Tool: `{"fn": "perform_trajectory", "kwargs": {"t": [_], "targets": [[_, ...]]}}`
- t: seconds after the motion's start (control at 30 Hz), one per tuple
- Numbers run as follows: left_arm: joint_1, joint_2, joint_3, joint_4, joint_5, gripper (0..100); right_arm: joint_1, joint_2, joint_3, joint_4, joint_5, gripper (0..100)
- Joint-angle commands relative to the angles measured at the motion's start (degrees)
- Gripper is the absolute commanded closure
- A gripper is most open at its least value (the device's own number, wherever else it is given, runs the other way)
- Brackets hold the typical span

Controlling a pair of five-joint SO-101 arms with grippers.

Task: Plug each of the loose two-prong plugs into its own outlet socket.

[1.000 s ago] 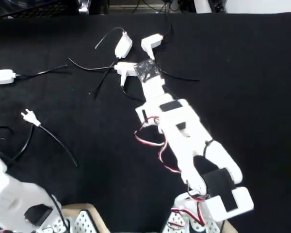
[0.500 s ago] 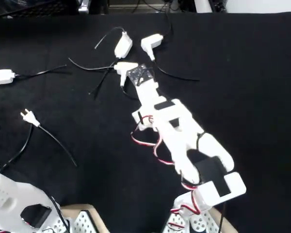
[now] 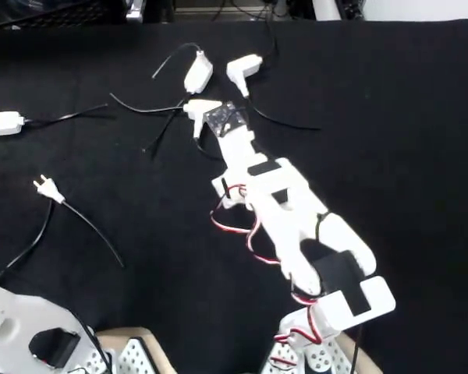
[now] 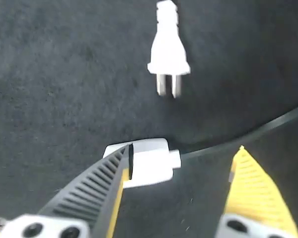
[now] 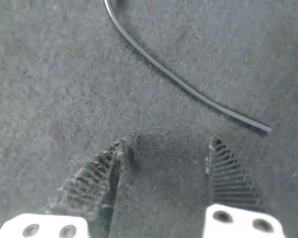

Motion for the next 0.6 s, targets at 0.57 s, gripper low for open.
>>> {"fn": "perform_trajectory", "kwargs": {"t": [0.57], "targets": [[0.0,-0.2,8.8,0.9,-54.9,70,-0.7,-0.2,-2.4,0.1,0.5,74.3]]}}
